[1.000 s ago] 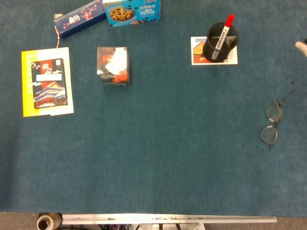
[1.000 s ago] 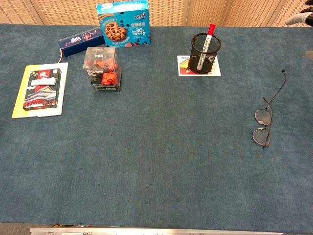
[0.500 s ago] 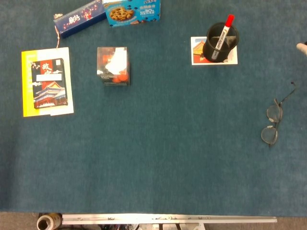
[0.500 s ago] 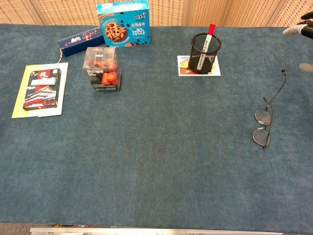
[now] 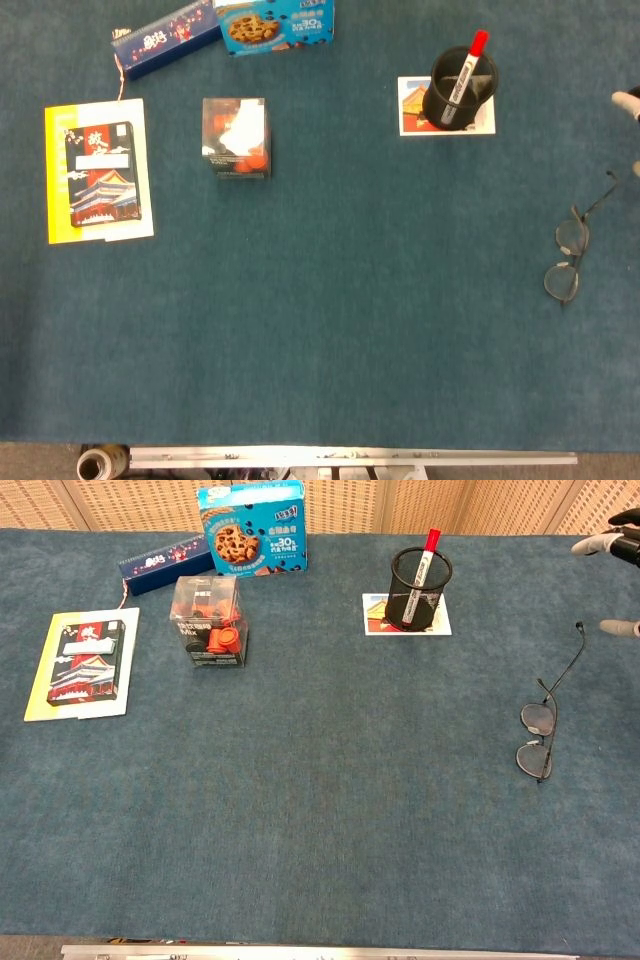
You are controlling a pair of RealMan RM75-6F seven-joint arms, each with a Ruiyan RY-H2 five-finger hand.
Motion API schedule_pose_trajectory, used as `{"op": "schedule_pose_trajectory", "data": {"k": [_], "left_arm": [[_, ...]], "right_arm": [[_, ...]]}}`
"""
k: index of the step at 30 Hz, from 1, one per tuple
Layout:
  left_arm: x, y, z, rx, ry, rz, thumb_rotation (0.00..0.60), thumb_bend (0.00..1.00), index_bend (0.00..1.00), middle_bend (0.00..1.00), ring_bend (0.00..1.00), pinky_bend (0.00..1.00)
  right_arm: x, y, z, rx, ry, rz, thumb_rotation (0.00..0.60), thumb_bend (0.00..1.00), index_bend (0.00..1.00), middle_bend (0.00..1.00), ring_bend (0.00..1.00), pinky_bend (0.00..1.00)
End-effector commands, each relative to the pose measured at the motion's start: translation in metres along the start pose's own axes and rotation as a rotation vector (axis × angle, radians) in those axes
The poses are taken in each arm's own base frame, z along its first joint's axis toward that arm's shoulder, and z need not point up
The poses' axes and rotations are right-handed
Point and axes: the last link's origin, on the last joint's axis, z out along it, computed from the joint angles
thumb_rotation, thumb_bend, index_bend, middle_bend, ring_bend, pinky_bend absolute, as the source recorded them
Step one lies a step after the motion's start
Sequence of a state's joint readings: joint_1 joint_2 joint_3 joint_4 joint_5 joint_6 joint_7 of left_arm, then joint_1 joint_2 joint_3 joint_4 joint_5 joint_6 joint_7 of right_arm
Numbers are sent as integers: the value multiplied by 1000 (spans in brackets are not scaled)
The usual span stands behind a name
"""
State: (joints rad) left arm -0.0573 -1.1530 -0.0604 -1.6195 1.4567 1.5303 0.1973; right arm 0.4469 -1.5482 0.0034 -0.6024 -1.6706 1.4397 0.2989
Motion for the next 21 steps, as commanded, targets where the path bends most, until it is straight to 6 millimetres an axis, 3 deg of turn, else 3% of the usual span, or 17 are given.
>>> {"op": "schedule_pose_trajectory", "data": {"k": [1, 21], "left_arm": [[0, 0, 0, 0, -1, 1, 600, 521, 516, 528, 504, 627], [1, -1, 0, 2, 1, -4, 600, 521, 516, 528, 504, 627]], "right_arm": [[-2, -1, 0, -2, 6, 15, 600, 114, 238, 304, 136, 290], [-7, -22, 4, 56, 21, 84, 600, 113, 238, 308, 136, 291]]}}
